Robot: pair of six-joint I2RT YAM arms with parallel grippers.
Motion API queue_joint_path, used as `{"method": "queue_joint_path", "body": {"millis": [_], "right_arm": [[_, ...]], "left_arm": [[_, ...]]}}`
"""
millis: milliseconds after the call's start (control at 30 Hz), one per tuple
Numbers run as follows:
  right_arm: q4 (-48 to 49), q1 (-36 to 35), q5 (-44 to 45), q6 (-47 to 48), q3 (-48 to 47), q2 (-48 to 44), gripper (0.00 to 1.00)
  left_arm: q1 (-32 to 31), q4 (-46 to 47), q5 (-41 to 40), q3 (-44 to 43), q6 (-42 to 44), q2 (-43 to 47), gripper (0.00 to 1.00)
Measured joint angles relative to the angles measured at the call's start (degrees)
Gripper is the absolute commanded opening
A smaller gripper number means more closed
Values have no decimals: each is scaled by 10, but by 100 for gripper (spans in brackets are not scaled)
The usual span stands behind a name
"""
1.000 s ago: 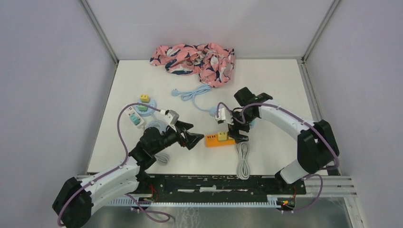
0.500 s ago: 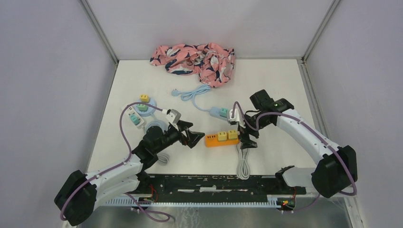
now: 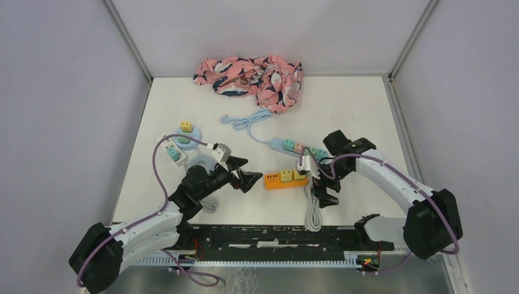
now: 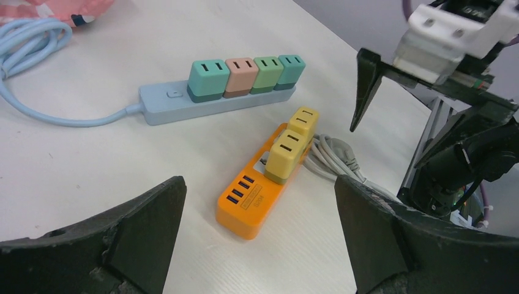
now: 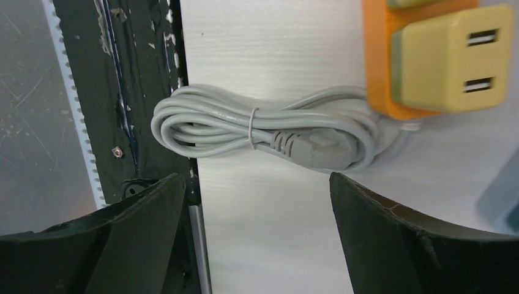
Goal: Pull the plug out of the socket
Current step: Move the socket to the center of the board.
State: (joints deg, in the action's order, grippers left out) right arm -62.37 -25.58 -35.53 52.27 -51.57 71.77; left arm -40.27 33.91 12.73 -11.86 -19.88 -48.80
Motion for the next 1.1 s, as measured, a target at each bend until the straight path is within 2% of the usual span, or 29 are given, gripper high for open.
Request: {"method": "queue_joint_path", "body": {"millis": [133,233,400,500,533,667,767,867,1100], "right_arm": [[38,-11,31,-13,43,11,94],[71,-18,53,-29,45,25,88],[94,-38,55,-52,41,43,86],[91,-63,14,-38,39,4,64],[87,-74,0,-31,36,-7,54],[89,-159,-30,-15,10,3,34],[100,-222,-18,-14,12,30,21],[116,-251,16,-14,24,50,14],[133,-253,114,-2,58,60,13]], "left_arm": [[-1,28,13,18,11,8,94],[-2,36,16,22,12,10,94],[-8,49,12,40,11,31,93],[-9,53,2,49,8,34,92],[-9,53,-3,49,7,33,91],[-10,54,-17,48,7,17,88],[-10,45,-21,39,6,-3,88],[-10,42,-21,31,-3,-11,88],[-10,42,-22,31,-19,-15,89]]}}
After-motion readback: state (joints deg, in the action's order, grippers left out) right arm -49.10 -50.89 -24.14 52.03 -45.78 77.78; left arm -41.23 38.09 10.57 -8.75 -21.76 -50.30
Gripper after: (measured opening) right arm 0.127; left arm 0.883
